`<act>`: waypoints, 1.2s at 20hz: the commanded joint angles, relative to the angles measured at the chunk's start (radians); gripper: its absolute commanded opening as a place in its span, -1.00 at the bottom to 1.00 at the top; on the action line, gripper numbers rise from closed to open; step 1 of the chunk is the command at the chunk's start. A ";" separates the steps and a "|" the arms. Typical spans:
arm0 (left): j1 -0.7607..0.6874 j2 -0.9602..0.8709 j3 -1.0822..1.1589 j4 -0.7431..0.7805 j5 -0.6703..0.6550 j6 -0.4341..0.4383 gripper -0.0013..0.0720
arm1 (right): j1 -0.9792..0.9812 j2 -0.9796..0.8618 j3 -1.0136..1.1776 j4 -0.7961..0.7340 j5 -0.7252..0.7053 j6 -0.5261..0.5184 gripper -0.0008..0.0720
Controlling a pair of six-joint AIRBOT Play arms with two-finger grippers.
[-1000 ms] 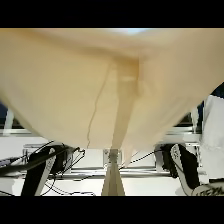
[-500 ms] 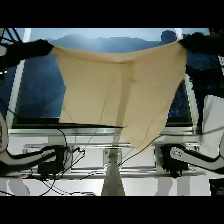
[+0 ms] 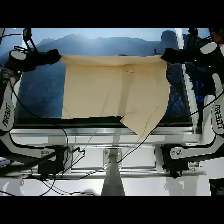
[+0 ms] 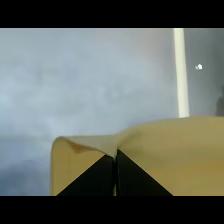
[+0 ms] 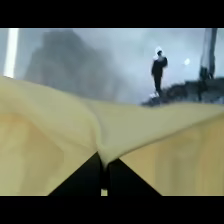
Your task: Fold the clothes and pants, and hang the long-sleeved shirts on hangers.
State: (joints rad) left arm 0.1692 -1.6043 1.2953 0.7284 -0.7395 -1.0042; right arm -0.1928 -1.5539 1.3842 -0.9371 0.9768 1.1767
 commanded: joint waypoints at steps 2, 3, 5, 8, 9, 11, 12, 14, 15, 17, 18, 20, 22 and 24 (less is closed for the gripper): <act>0.046 -0.006 0.000 0.009 -0.318 0.000 -0.94 | -0.092 0.003 0.029 -0.113 0.301 0.012 -0.95; 0.045 -0.011 0.000 0.039 -0.370 0.000 -0.94 | -0.107 -0.003 0.027 -0.127 0.367 0.011 -0.95; 0.018 -0.030 0.000 0.161 -0.418 -0.015 -0.94 | -0.114 -0.006 -0.005 -0.194 0.438 0.012 -0.95; -0.028 -0.071 0.000 0.240 -0.406 -0.059 -0.94 | -0.114 -0.006 -0.097 -0.283 0.452 0.064 -0.95; -0.040 -0.082 0.000 0.240 -0.401 -0.059 -0.93 | -0.114 -0.006 -0.129 -0.293 0.450 0.084 -0.94; -0.056 -0.092 0.000 0.240 -0.362 -0.057 -0.77 | -0.114 -0.006 -0.171 -0.290 0.444 0.098 0.19; -0.056 -0.090 0.003 0.240 -0.352 -0.054 -0.32 | -0.114 -0.005 -0.172 -0.290 0.447 0.099 1.00; -0.043 -0.084 0.024 0.248 -0.370 -0.055 0.95 | -0.114 0.016 -0.172 -0.304 0.455 0.103 0.94; -0.026 -0.071 0.047 0.286 -0.420 -0.056 0.84 | -0.115 0.035 -0.172 -0.323 0.466 0.108 0.93; 0.021 -0.016 0.074 0.452 -0.508 -0.098 0.57 | -0.115 0.085 -0.172 -0.378 0.496 0.111 0.93; 0.050 0.022 0.073 0.517 -0.537 -0.128 0.57 | -0.115 0.113 -0.173 -0.402 0.510 0.121 0.93; 0.131 0.105 0.071 0.553 -0.599 -0.163 0.05 | -0.115 0.186 -0.201 -0.406 0.532 0.125 0.93; 0.226 0.207 0.012 0.521 -0.622 -0.138 -0.23 | -0.115 0.277 -0.292 -0.408 0.531 0.124 0.93; 0.323 0.331 -0.135 0.426 -0.589 -0.080 -0.23 | -0.115 0.377 -0.432 -0.410 0.526 0.124 0.93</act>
State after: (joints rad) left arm 0.3775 -1.4094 1.2736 1.2030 -1.3121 -1.1248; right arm -0.3073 -1.2934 1.0809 -1.3308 1.4937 1.2961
